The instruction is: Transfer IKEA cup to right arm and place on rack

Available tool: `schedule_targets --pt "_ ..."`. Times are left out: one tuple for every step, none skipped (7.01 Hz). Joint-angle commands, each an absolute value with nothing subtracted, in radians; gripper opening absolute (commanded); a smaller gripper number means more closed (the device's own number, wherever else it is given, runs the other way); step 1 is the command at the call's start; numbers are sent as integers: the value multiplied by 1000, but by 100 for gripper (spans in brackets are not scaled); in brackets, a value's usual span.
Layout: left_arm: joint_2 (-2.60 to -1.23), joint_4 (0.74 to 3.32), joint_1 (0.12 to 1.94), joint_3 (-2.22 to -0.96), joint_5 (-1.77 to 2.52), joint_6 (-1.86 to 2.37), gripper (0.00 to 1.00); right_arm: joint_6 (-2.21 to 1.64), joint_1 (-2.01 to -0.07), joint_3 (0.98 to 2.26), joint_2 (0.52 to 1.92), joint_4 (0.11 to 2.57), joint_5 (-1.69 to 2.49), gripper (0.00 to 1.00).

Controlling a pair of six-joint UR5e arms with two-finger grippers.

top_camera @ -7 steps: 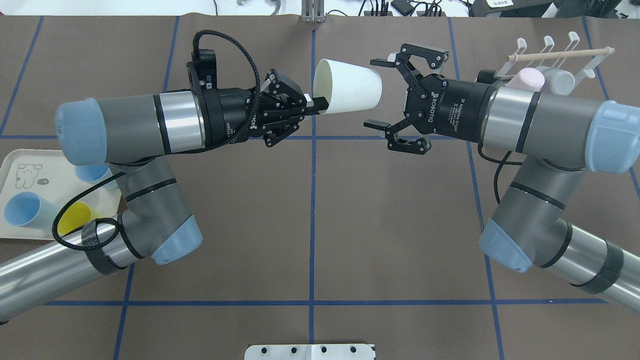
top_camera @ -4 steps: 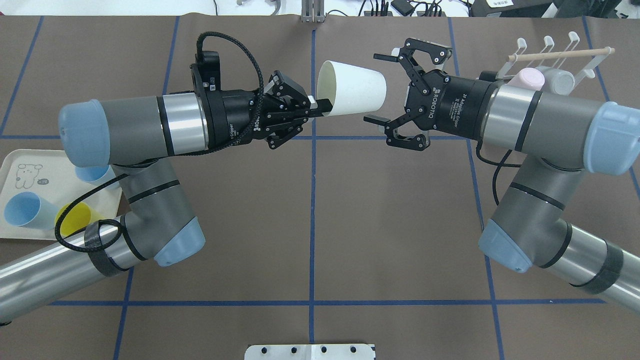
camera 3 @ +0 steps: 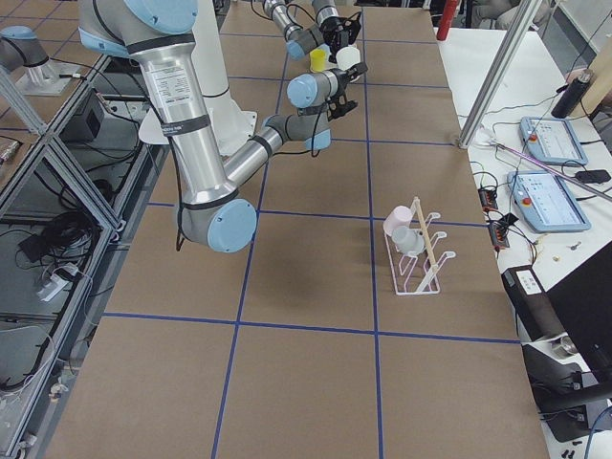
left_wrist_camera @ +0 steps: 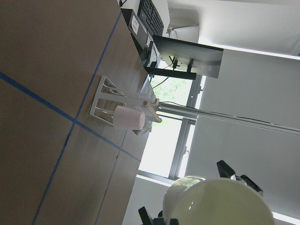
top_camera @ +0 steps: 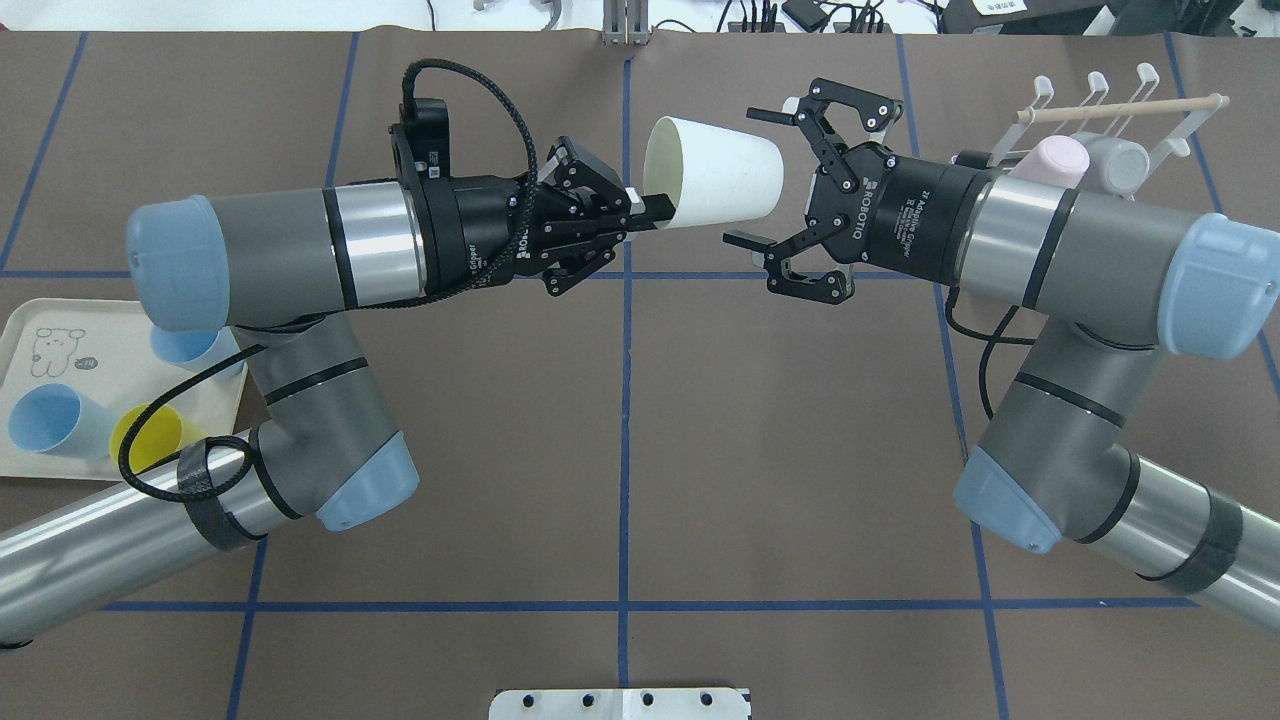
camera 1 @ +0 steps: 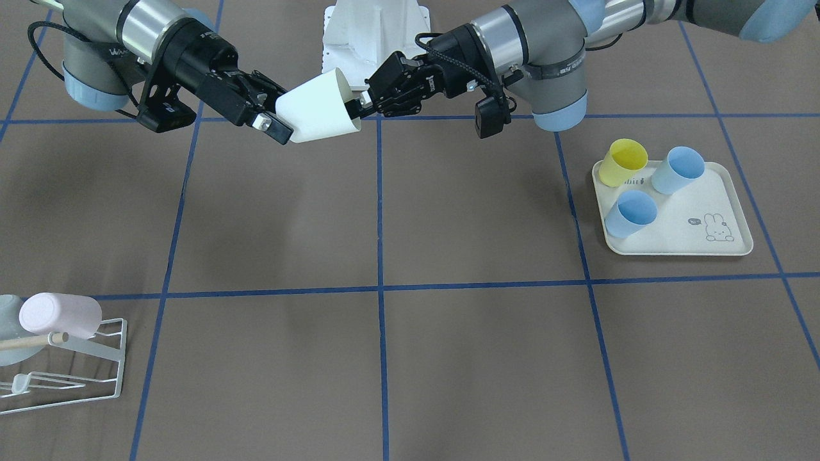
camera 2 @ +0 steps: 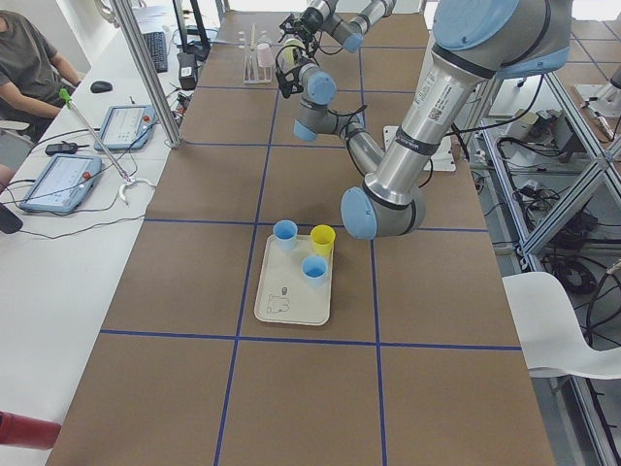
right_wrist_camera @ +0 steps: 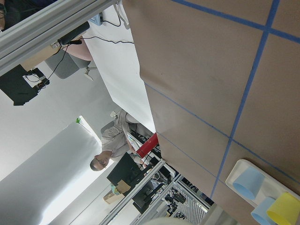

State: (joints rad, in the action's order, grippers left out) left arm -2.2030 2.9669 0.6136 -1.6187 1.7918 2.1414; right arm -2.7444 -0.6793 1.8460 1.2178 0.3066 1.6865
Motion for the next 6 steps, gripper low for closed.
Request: schedule_targets --pt "-2204 2967 614 -1611 1793 2140 0 -2738 -678 1847 1218 287 1687 97" --pt "-2204 2967 614 -1612 1793 2141 0 -2738 -678 1845 1227 266 1687 91" --pt "-2204 2967 614 -1614 1793 2143 0 -2744 -677 1847 1226 265 1686 54" --pt "-2204 2967 614 -1614 1793 2143 0 -2744 -676 1847 1227 264 1687 1" --pt "-2203 2967 614 -1614 1795 2141 60 -2744 -678 1851 1227 264 1686 0" --pt "-2201 2968 618 -1620 1795 2140 82 -2737 -680 1855 1232 264 1687 0"
